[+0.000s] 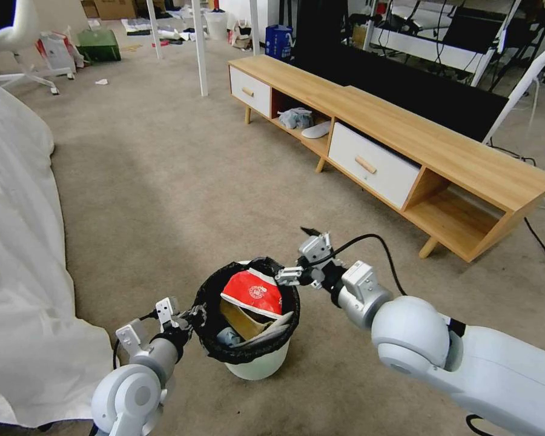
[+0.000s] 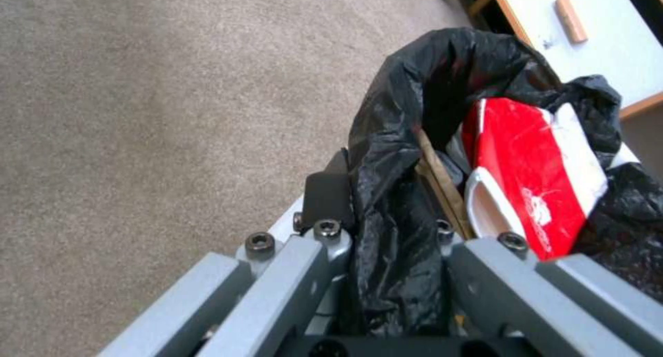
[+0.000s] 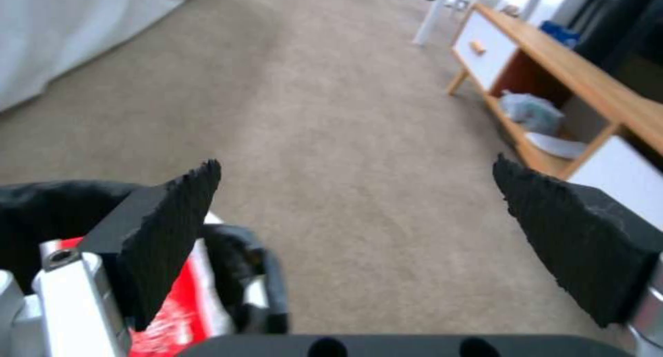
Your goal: Pick up the trash bin and place the garbage on the floor into it.
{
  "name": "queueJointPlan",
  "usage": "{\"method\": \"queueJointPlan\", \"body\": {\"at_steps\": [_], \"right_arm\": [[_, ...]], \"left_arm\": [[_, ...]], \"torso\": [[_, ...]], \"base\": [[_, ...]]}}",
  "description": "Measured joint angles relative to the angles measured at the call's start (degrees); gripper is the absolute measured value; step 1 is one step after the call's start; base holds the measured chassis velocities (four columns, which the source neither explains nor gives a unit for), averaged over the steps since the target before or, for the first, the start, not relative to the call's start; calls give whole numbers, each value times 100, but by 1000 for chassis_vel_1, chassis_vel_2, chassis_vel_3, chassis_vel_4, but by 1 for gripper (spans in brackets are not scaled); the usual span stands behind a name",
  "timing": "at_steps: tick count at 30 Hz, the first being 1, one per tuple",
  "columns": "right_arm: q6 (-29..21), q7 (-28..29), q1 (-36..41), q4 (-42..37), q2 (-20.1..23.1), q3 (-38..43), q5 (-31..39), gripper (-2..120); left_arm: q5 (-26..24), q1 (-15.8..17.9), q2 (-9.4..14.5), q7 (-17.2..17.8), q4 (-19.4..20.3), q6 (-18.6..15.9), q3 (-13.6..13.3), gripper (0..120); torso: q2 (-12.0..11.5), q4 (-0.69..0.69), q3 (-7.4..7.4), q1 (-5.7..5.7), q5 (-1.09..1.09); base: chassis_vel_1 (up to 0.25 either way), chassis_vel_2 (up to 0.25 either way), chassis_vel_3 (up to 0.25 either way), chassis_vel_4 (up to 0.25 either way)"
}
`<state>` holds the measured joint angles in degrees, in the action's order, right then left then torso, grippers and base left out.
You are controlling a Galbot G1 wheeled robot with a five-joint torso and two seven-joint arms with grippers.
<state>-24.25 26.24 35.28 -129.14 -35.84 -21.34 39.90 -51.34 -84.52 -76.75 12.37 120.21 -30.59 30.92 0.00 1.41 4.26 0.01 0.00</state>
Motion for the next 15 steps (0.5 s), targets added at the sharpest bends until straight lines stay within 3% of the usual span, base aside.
{"method": "queueJointPlan", "body": {"at_steps": [7,12,15], "right_arm": [[-1,60,399,-24,162,489,-133,100],[5,60,1611,-75,458,1794,-519,100],[-1,59,1925,-91,470,2194,-607,100]], "left_arm": [[0,-39,65,-31,39,-7,-15,0],[-8,-20,149,-97,112,-19,-70,0],[-15,-32,207,-127,174,-27,-91,0]], "torso": [[0,0,0,0,0],[0,2,0,0,0],[0,1,0,0,1]], "base": [[0,0,0,0],[0,0,0,0],[0,0,0,0]]}}
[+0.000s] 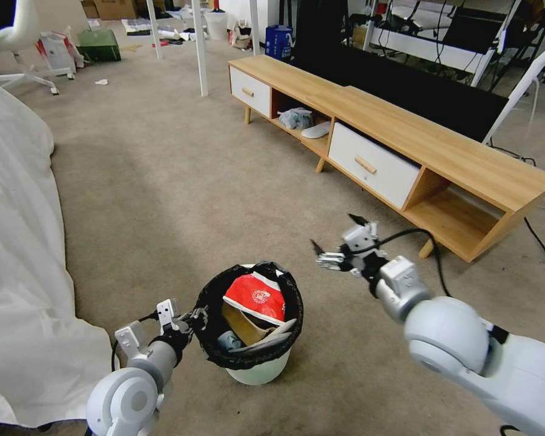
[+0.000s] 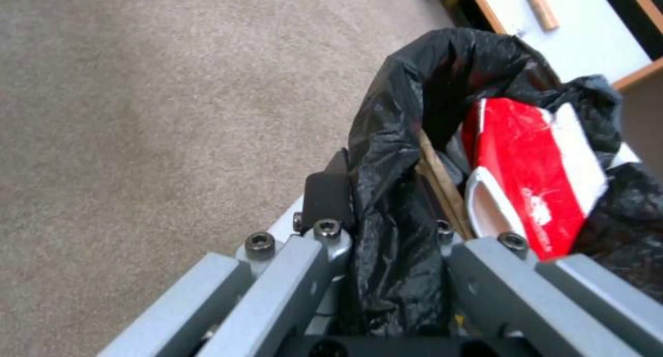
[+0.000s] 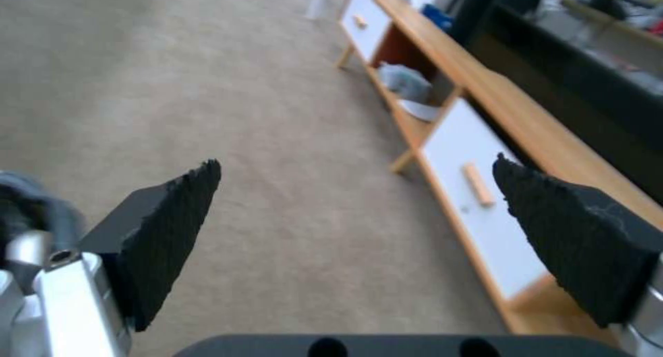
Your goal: Pick up the trash bin and place the garbage on the floor into it.
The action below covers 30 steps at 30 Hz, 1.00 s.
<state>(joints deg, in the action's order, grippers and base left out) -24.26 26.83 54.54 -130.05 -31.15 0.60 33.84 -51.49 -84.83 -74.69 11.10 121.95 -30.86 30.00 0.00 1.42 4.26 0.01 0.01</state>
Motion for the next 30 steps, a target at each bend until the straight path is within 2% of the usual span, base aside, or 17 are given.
{"method": "queueJointPlan", "body": {"at_steps": [8,11,12,19,21,24,25,26,28,30], "right_arm": [[-8,-116,1080,-76,-2,1412,-341,100],[-2,-140,1247,-80,-30,1596,-389,100],[12,-216,1642,-103,-102,2064,-507,100],[74,-422,2360,-172,-353,2943,-824,100],[121,-585,2770,-226,-553,3437,-1103,100],[176,-685,3032,-257,-678,3708,-1316,100],[299,-927,3484,-337,-1048,4200,-1789,100],[299,-927,3484,-337,-1048,4200,-1789,100],[554,-1205,4115,-449,-1488,4842,-2317,100],[627,-1268,4284,-482,-1632,5001,-2434,100]], "left_arm": [[12,-29,117,-44,160,-25,-15,0],[36,-28,118,-67,174,-25,-20,0],[133,-33,118,-139,192,-25,-33,0],[328,-56,116,-269,222,-17,-81,0],[379,-60,121,-357,243,-14,-119,0],[392,-56,132,-406,259,-13,-151,0],[422,-35,148,-479,272,-11,-218,0],[422,-35,148,-479,272,-11,-218,0],[537,-15,165,-577,277,-8,-318,0],[573,-6,166,-600,271,-7,-349,0]], "torso": [[0,-1,0,0,-2],[0,0,0,0,-1],[0,0,0,0,-1],[0,-1,0,0,0],[0,-1,0,0,-1],[0,0,0,0,-1],[0,0,0,0,0],[0,0,0,0,0],[0,0,0,0,-2],[0,0,0,0,0]], "base": [[0,0,0,0],[0,0,0,0],[0,0,0,0],[0,0,0,0],[0,0,0,0],[0,0,0,0],[0,0,0,0],[0,0,0,0],[0,0,0,0],[0,0,0,0]]}}
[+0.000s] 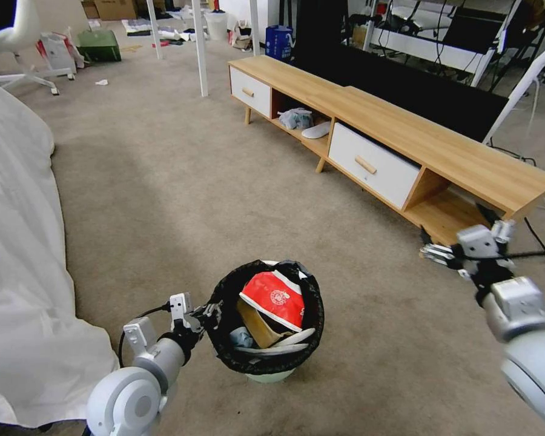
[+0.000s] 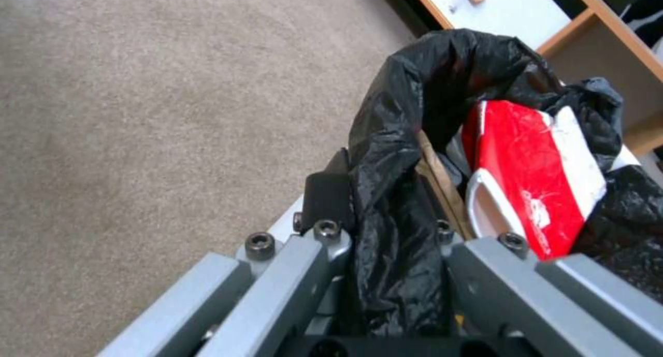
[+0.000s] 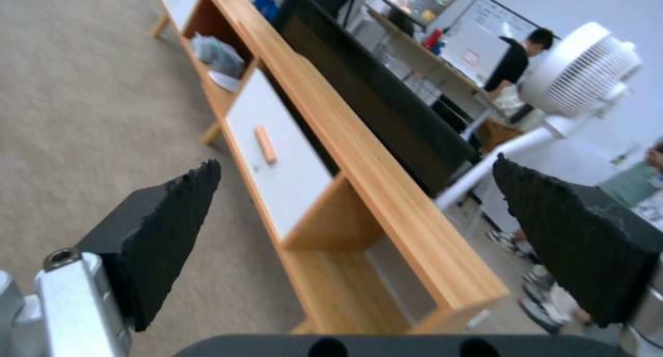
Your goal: Pick up the trash bin and place the garbage on the floor into it.
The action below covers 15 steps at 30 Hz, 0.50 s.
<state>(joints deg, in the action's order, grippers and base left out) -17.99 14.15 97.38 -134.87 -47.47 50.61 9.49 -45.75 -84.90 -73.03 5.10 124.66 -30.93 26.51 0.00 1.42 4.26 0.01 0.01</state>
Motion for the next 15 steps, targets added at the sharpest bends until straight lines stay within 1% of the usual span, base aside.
{"method": "queueJointPlan", "body": {"at_steps": [2,3,5,6,8,9,12,13,15], "right_arm": [[103,-59,190,-49,-190,200,-155,100],[103,-59,190,-49,-190,200,-155,100],[222,-148,342,-120,-479,399,-343,100],[222,-148,342,-120,-479,399,-343,100],[322,-192,430,-171,-691,532,-469,100],[322,-192,430,-171,-691,532,-469,100],[532,-300,586,-233,-1055,751,-699,100],[532,-300,586,-233,-1055,751,-699,100],[664,-372,709,-308,-1321,871,-833,100]], "left_arm": [[43,11,0,-42,-21,5,-52,0],[43,11,0,-42,-21,5,-52,0],[83,20,-3,-96,-33,8,-119,0],[83,20,-3,-96,-33,8,-119,0],[118,22,-2,-150,-33,16,-183,0],[118,22,-2,-150,-33,16,-183,0],[184,15,4,-200,-20,18,-272,0],[184,15,4,-200,-20,18,-272,0],[243,2,10,-221,-2,28,-310,0]], "torso": [[0,0,0,0,-3],[0,0,0,0,-3],[0,-1,0,0,-2],[0,-1,0,0,-2],[0,-1,0,0,-2],[0,-1,0,0,-2],[0,-1,0,0,-1],[0,-1,0,0,-1],[0,-2,0,0,-2]], "base": [[0,0,0,0],[0,0,0,0],[0,0,0,0],[0,0,0,0],[0,0,0,0],[0,0,0,0],[0,0,0,0],[0,0,0,0],[0,0,0,0]]}}
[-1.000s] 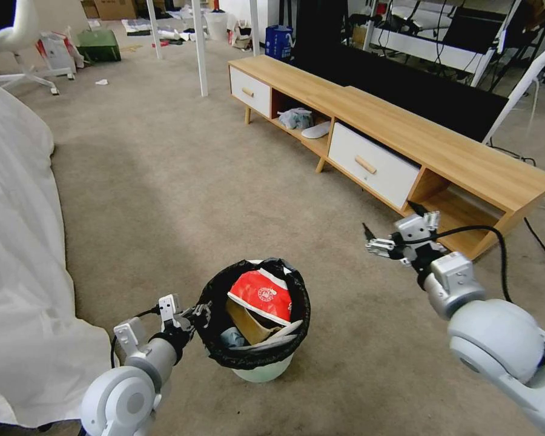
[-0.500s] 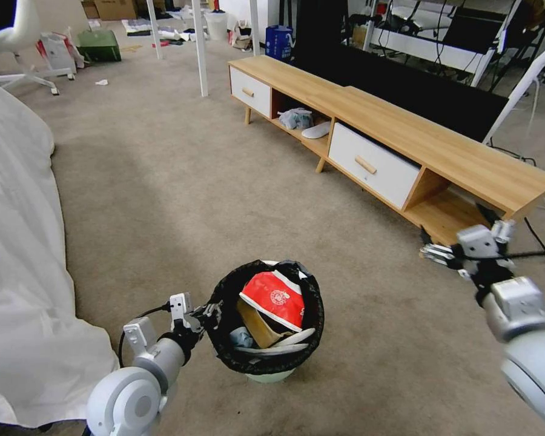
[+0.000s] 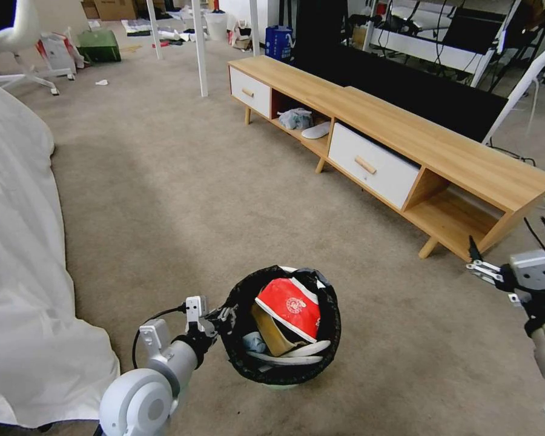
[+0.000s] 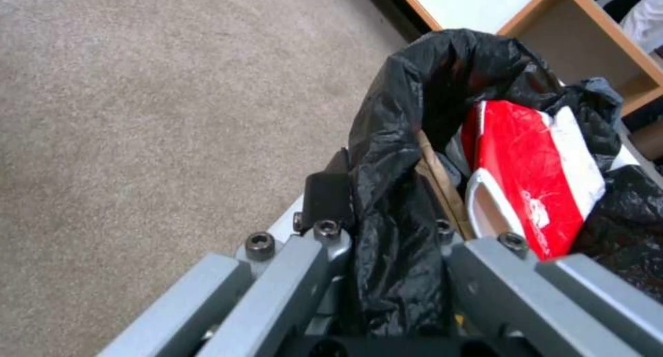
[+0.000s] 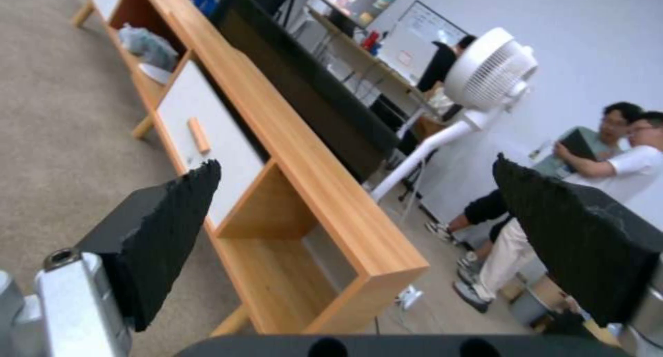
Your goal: Pick up the trash bin and place the garbage on the floor into it.
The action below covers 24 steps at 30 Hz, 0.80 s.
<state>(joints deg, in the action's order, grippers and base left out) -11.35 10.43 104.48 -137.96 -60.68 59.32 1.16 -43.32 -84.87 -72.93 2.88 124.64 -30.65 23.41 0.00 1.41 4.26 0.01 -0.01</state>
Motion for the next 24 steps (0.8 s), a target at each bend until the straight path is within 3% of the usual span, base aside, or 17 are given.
{"method": "queueJointPlan", "body": {"at_steps": [14,19,24], "right_arm": [[320,-104,298,-321,-894,246,-421,100],[631,-204,500,-440,-1358,198,-882,100],[743,-268,531,-505,-1530,141,-1126,100]], "left_arm": [[-8,-39,30,50,150,2,19,0],[-28,-49,36,53,185,1,51,0],[-31,-68,33,54,217,-3,71,0]], "torso": [[0,0,0,0,0],[0,1,0,0,0],[0,1,0,0,0]], "base": [[0,0,0,0],[0,0,0,0],[0,0,0,0]]}}
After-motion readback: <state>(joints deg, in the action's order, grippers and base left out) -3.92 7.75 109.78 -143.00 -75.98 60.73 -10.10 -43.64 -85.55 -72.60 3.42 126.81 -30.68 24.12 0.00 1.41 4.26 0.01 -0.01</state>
